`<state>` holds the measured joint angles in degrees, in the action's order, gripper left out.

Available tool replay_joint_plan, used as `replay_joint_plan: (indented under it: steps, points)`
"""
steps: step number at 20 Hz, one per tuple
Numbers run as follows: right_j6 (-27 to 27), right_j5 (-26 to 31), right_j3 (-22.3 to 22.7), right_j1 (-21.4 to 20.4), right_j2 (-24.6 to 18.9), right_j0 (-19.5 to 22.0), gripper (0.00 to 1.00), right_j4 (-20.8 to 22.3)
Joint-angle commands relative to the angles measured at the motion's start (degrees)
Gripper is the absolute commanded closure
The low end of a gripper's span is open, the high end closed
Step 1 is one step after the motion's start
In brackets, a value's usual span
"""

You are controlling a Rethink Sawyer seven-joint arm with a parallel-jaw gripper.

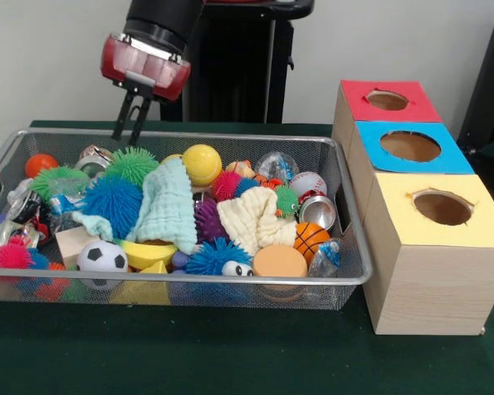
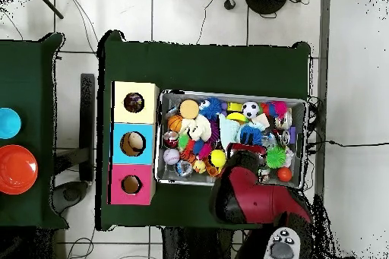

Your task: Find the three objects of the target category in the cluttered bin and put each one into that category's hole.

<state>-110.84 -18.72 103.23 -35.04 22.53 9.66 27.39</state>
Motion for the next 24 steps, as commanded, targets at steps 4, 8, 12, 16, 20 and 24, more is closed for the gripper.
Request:
replay_joint_plan:
  steps: [4,8,12,16,20,24]
  points:
    - [-5.6,10.9,6.9,-11.2,-10.5,3.1,1.00,4.3]
    - [-5.2,11.5,7.5,-12.4,-11.8,4.2,1.00,4.6]
    - [-5.7,9.1,6.9,-10.4,-12.1,4.5,1.00,4.7]
    - [-6.2,7.8,8.1,-11.2,-17.0,8.3,0.00,6.9]
    - [-6.2,7.5,8.3,-11.1,-20.0,10.4,0.00,8.6]
    - [-6.2,6.3,8.0,-10.2,-21.8,11.8,0.00,9.3]
